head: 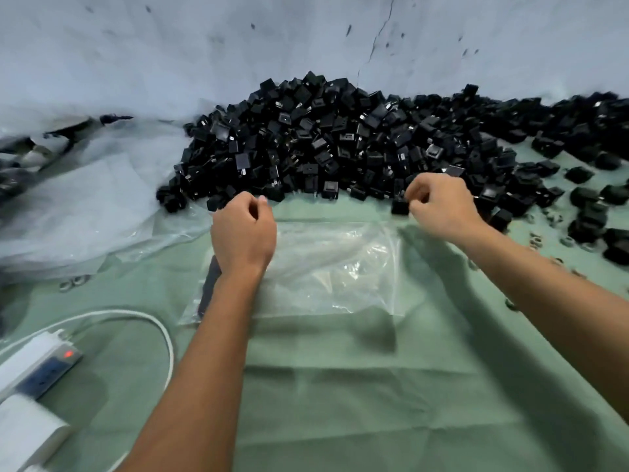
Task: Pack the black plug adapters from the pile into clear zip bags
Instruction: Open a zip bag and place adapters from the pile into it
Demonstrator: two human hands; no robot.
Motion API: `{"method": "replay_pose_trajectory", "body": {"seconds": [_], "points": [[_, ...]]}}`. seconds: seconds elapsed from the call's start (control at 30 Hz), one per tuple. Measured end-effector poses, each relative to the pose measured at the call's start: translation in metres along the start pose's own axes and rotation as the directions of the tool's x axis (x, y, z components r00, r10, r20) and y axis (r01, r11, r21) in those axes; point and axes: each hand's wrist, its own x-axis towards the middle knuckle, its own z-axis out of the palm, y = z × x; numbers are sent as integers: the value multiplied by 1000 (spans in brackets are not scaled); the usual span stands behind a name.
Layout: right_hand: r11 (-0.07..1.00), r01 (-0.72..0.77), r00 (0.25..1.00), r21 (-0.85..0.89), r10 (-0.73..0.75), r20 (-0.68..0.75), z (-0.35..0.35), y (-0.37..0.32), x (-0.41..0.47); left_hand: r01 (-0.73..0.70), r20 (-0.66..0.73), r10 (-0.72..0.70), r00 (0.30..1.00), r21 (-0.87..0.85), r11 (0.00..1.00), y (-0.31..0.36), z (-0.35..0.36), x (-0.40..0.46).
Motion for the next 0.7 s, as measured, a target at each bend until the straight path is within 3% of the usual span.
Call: {"method": "replay_pose_trajectory", "body": {"seconds": [0.03,0.17,0.37,0.43,0.53,0.6,0.7], "points": [[995,34,999,-90,-37,-29,4,-2,0,-32,13,33,999,-15,999,13,4,-6],[978,83,988,-190,-56,145,27,-4,0,-133,213,140,967,-45,990,74,29,-38],[1000,3,993,6,-4,118,27,-3,-4,-279,551,97,829,256,926,121,60,-60],[993,-86,990,81,76,123,17,-1,-9,-265,578,55,814,286,921,121,61,-57],[854,-248,949,457,119,293,-4,3,-25,-178,539,27,842,229,957,114,58,-54],[742,-290,921,605,46,386,-17,4,-39,-122,498,22,867,170,978,112,54,-55],[742,-255,852,620,-130,507,-22,-5,-54,-72,462,10,887,118,990,115,47,-57]]}}
